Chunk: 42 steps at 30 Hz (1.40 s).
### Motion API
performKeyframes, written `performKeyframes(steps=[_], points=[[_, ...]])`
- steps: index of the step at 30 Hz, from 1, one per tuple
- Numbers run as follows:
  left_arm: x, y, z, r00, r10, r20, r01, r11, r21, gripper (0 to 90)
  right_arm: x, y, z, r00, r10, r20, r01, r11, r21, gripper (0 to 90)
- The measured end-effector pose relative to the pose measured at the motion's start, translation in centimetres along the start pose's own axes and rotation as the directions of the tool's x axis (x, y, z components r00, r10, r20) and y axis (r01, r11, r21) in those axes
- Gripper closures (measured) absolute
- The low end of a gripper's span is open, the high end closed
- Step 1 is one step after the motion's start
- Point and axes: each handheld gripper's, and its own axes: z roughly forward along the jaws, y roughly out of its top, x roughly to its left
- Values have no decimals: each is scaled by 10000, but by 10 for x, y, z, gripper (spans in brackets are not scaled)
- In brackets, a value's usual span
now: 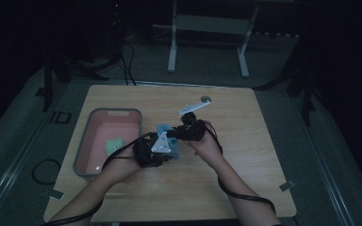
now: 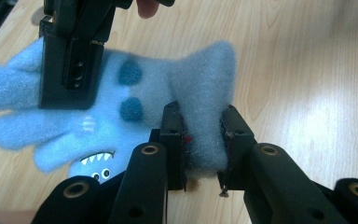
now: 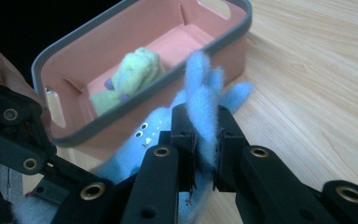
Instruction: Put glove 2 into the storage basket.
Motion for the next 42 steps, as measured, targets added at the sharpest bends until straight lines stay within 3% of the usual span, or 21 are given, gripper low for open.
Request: performKeyframes(steps=[17,28,38,42], points=[[8,-33,-28,9981,-493,-365,506,9981,350,758,29,31,39,9968,-633,-483,646,9976,244,818],[14,-58,-45,9948,-876,-518,901,9948,474,757,45,46,70,9939,-669,-880,699,9971,308,818],[20,-91,-59,9873,-1467,-611,1511,9857,743,758,64,61,106,9885,-1087,-1052,1158,9912,639,818],[20,-104,-64,9838,-1652,-702,1715,9805,964,757,71,63,122,9872,-938,-1290,1037,9920,719,818]])
